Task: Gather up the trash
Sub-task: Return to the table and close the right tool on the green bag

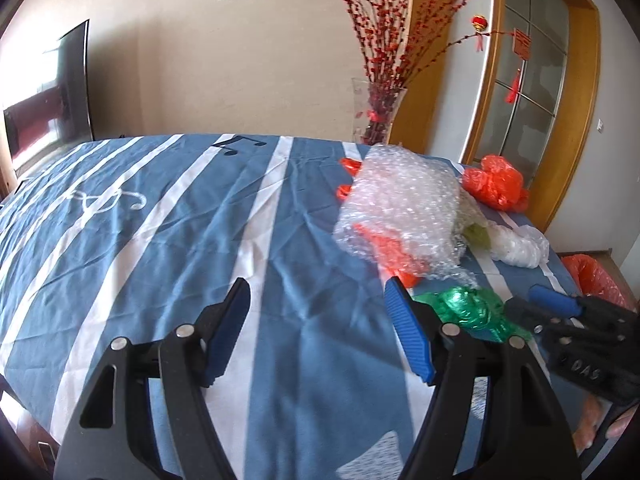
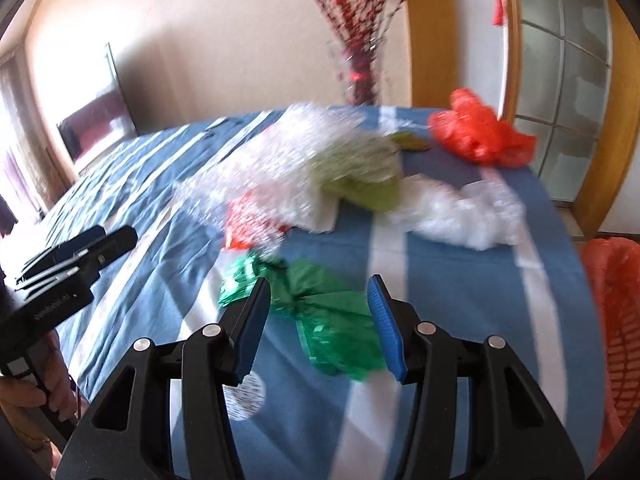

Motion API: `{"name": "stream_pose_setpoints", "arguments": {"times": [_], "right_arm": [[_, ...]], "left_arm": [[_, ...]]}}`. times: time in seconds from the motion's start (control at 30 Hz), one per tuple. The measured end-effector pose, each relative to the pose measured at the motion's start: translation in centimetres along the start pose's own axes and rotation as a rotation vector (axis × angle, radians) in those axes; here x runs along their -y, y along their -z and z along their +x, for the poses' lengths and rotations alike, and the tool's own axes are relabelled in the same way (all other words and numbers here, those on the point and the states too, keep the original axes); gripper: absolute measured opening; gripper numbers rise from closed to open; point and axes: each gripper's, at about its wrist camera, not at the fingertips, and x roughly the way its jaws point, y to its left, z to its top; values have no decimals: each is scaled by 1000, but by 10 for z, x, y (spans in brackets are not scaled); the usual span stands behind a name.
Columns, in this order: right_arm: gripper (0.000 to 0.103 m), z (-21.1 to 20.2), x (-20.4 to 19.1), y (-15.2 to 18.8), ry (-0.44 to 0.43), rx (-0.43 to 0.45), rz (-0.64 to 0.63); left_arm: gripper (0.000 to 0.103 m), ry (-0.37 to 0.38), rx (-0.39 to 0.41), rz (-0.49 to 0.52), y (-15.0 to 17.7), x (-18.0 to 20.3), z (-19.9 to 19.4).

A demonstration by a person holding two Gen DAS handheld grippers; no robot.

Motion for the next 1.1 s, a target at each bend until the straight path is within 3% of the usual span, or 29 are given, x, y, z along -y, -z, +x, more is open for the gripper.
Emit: {"name": "stream_pose_setpoints", "arguments": {"times": [0.4,0.67,1.1], "right_arm": [[52,29,-11,0,44,-86,-45],[25,26,-1,3,52,-88,-35],[22,-20,60,13,173,-23,73]], "left_arm": [[69,14,-13,-46,4,-18,2],[69,40,-20,-36,0,-7,5],[71,129,-47,1,-35,40,30]]}}
